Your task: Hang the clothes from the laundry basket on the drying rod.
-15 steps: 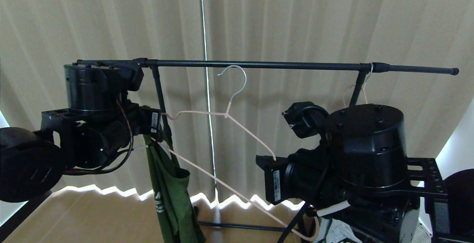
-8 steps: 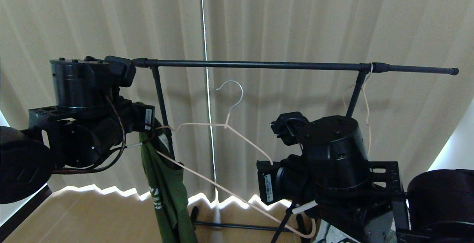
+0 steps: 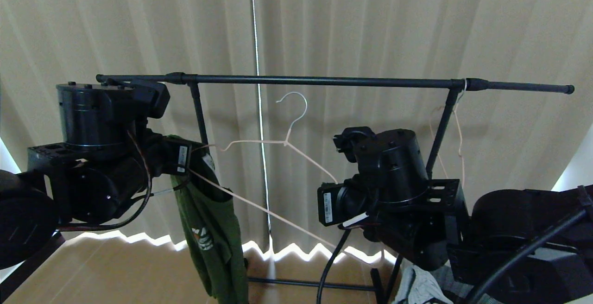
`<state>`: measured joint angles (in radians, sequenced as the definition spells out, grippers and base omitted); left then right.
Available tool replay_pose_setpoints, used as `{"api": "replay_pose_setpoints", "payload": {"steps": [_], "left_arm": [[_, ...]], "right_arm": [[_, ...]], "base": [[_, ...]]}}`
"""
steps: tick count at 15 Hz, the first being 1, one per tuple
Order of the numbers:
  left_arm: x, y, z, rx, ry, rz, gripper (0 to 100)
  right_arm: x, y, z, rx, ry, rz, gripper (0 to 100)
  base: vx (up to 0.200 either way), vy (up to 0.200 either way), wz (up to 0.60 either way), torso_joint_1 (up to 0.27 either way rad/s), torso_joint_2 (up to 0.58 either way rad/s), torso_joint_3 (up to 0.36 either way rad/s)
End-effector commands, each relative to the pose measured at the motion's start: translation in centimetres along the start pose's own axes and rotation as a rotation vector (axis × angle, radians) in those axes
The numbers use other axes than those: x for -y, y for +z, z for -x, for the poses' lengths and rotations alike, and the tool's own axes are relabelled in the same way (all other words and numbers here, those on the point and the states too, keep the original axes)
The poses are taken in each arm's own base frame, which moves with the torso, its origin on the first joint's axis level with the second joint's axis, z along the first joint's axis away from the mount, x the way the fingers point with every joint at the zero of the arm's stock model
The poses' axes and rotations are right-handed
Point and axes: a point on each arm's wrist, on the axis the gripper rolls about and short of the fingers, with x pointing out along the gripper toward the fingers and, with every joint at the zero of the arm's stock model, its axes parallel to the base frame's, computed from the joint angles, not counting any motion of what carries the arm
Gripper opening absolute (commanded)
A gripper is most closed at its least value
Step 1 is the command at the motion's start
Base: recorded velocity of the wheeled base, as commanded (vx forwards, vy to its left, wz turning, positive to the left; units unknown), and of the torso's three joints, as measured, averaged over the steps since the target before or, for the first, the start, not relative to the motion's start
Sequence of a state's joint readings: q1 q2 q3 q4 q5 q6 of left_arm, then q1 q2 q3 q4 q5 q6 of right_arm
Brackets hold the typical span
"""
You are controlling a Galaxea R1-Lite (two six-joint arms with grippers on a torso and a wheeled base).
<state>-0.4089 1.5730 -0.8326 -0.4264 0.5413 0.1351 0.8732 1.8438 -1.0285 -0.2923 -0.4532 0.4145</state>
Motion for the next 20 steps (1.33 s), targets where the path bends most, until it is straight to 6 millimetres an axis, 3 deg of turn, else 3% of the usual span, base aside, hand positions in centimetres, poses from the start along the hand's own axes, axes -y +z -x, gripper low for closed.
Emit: {"api": "replay_pose_setpoints", "payload": {"steps": [1, 6, 13, 20], "left_arm": [[0.0, 0.1, 0.1, 0.004, -0.001, 0.002, 0], [-0.8, -0.1, -0.4, -0.005, 0.030, -0.031, 0], [0.4, -0.2, 0.2, 0.001, -0.021, -0.052, 0], [0.1, -0.2, 0.0, 0.008, -0.071, -0.083, 0]], "right_arm": [[-0.2, -0.3, -0.1, -0.008, 0.004, 0.005, 0], [-0.1, -0.4, 2.3, -0.004, 0.050, 0.010, 0], [-1.1, -0.7, 2.8, 0.004, 0.100, 0.014, 0], [0.4, -0.8, 5.3, -0.009, 0.168, 0.008, 0]], "base": [[0.000, 0.000, 0.00, 0.000, 0.00, 0.000], [0.000, 0.000, 0.00, 0.000, 0.00, 0.000], [0.000, 0.000, 0.00, 0.000, 0.00, 0.000], [0.000, 0.000, 0.00, 0.000, 0.00, 0.000]]}}
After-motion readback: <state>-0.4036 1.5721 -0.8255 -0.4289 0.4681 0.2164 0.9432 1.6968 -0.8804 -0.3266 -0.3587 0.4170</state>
